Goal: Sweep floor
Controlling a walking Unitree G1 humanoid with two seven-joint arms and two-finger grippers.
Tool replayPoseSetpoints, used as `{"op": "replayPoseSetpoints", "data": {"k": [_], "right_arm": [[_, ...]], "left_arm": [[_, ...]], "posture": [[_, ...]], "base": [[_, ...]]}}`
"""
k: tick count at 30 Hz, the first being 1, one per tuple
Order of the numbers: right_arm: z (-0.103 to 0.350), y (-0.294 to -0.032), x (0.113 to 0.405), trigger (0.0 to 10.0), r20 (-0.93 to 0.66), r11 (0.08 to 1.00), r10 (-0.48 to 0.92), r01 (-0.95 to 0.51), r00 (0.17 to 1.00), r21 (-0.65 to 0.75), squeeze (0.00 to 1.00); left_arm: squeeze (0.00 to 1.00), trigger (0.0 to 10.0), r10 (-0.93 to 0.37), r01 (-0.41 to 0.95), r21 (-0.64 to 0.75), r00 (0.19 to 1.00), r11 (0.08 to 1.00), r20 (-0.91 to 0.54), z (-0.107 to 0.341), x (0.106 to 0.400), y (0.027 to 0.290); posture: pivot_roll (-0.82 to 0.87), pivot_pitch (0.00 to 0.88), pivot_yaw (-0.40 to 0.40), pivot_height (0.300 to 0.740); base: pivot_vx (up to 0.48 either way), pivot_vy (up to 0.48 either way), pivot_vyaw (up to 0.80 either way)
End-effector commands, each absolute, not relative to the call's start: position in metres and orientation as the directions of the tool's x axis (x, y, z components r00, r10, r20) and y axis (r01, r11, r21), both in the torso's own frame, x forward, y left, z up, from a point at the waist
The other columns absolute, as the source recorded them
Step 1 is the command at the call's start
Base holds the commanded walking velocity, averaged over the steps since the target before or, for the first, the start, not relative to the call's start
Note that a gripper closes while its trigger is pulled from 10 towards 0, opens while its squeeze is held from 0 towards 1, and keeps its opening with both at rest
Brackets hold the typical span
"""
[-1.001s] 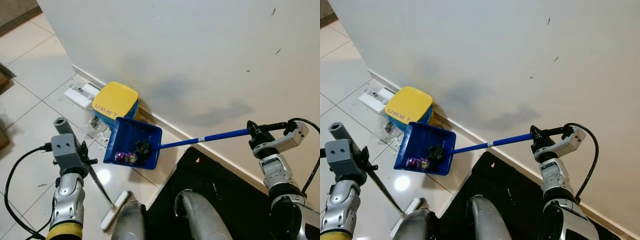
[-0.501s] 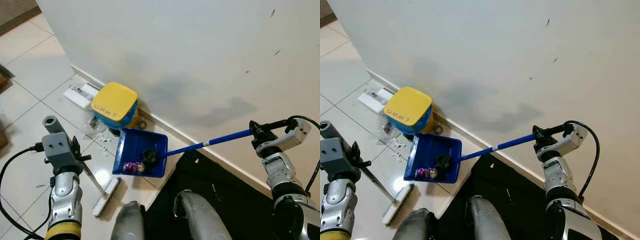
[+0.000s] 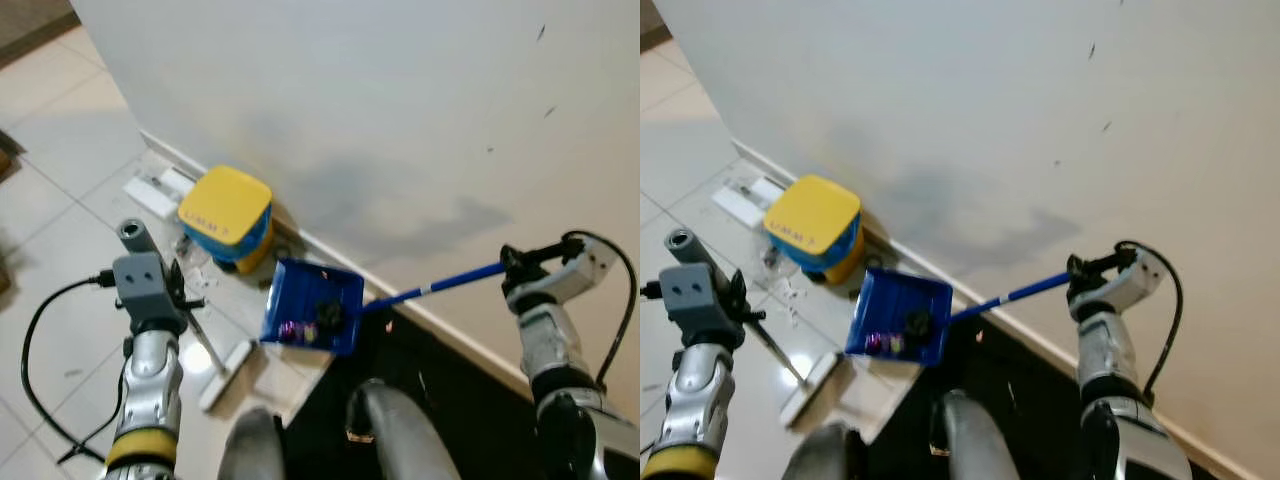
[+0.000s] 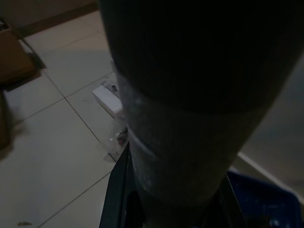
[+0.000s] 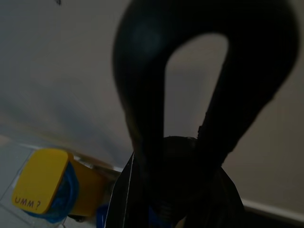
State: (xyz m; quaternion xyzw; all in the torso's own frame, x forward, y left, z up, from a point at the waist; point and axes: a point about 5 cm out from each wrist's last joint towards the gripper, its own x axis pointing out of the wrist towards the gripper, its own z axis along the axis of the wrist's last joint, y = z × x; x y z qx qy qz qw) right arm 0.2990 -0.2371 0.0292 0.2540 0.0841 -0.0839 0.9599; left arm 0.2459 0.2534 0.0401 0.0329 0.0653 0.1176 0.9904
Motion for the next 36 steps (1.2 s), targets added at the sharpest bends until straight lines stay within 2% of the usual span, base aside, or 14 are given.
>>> {"op": "replayPoseSetpoints", "data": {"k": [1, 4, 21, 36], "right_arm": [[0.031, -0.243, 0.297, 10.0, -0.185, 0.856, -0.146, 0.218, 0.972, 0.469, 0.00], [0.030, -0.233, 0.299, 10.0, -0.186, 0.874, -0.104, 0.179, 0.977, 0.452, 0.00], [0.029, -0.224, 0.300, 10.0, -0.192, 0.894, -0.072, 0.149, 0.979, 0.423, 0.00], [0.027, -0.225, 0.299, 10.0, -0.206, 0.899, -0.074, 0.154, 0.976, 0.410, 0.00]], "left_arm": [[0.00, 10.0, 0.214, -0.207, 0.066, 0.970, 0.976, -0.119, 0.038, 0.248, 0.243], [0.00, 10.0, 0.227, -0.224, 0.035, 0.966, 0.974, -0.127, 0.036, 0.246, 0.244], [0.00, 10.0, 0.233, -0.234, 0.014, 0.963, 0.972, -0.137, 0.033, 0.243, 0.246], [0.00, 10.0, 0.212, -0.214, -0.004, 0.968, 0.977, -0.138, 0.034, 0.243, 0.244]], "posture": [[0.10, 0.074, -0.041, 0.740], [0.10, 0.078, -0.044, 0.740], [0.10, 0.083, -0.052, 0.740], [0.10, 0.085, -0.055, 0.740]], "base": [[0.000, -0.386, 0.00], [0.000, -0.129, 0.00], [0.000, 0.000, 0.00], [-0.480, 0.000, 0.00]]}}
